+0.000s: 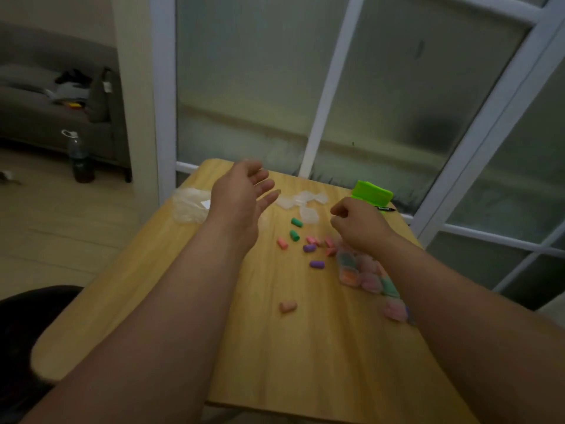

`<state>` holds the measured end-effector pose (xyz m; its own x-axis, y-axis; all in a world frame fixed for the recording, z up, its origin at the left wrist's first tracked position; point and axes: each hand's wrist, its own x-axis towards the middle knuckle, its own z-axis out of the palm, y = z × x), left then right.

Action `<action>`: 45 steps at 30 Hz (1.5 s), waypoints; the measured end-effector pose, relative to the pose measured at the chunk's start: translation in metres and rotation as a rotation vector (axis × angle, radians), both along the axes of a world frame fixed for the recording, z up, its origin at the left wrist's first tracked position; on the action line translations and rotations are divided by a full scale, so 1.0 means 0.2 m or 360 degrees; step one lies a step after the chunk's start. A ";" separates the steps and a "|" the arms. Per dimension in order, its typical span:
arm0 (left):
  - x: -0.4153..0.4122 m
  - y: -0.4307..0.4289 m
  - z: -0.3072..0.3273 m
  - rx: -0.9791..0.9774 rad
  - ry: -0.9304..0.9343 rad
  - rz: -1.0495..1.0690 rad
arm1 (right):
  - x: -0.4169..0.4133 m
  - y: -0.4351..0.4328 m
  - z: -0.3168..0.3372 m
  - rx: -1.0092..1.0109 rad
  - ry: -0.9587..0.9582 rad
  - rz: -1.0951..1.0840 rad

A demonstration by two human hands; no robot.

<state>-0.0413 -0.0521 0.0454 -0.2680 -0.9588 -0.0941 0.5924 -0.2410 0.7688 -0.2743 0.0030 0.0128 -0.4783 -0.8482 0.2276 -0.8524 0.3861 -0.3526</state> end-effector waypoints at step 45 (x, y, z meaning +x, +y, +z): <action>0.31 0.51 -0.10 -0.0565 -0.0617 -0.0933 | 0.70 0.70 0.02 -0.0597 -0.1101 0.0439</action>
<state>0.0207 0.0491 0.0261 -0.7500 -0.6614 0.0014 0.1184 -0.1323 0.9841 -0.1338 0.1432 0.0171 -0.4002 -0.8818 0.2497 -0.4430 -0.0523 -0.8950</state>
